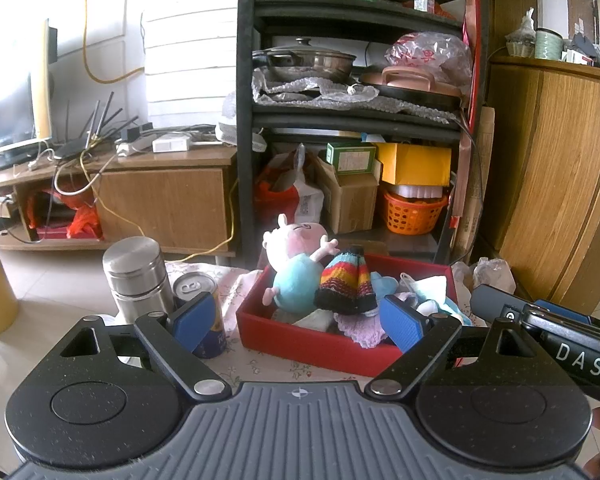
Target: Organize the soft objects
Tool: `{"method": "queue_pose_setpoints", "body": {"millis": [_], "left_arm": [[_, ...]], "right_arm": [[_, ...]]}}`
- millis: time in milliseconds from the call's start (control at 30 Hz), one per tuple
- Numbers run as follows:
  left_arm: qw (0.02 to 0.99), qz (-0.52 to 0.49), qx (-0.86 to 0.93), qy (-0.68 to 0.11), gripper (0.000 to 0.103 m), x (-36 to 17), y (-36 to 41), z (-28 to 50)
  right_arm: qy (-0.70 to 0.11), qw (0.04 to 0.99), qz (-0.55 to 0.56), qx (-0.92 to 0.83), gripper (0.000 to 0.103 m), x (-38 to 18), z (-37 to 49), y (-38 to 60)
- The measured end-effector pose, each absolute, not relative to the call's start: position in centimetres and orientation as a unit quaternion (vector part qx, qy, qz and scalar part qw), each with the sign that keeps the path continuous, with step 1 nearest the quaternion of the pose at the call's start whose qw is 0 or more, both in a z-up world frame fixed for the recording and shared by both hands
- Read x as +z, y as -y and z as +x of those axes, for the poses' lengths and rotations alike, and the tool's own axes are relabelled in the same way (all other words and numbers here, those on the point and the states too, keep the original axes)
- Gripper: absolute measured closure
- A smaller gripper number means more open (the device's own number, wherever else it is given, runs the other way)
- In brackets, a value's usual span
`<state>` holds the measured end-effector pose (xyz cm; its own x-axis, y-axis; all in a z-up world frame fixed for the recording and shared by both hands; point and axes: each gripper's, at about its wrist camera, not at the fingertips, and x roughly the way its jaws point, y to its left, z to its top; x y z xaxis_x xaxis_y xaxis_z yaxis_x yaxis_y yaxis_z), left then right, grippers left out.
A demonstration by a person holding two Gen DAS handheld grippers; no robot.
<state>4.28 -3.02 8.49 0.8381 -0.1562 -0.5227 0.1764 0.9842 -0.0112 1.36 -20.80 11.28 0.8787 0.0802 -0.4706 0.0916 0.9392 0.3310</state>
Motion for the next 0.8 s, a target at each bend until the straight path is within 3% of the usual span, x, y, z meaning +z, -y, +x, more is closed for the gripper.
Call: {"method": "queue_pose_setpoints", "body": {"millis": [300,433,800], "left_arm": [[0.954,-0.003,-0.092,-0.286,0.013,8.62,2.49,4.72],[0.962,0.003,-0.074,-0.263,0.006,8.90,2.67,4.23],[0.965,0.019,-0.083,-0.247,0.006,8.57,2.66,4.39]], "right_arm": [[-0.239,0.954,0.180,-0.002,0.062,11.26,1.25,21.19],[-0.225,0.956,0.186,-0.003,0.061,11.49,1.00,21.65],[-0.211,0.960,0.183,-0.008,0.056,11.72,0.79,21.38]]}}
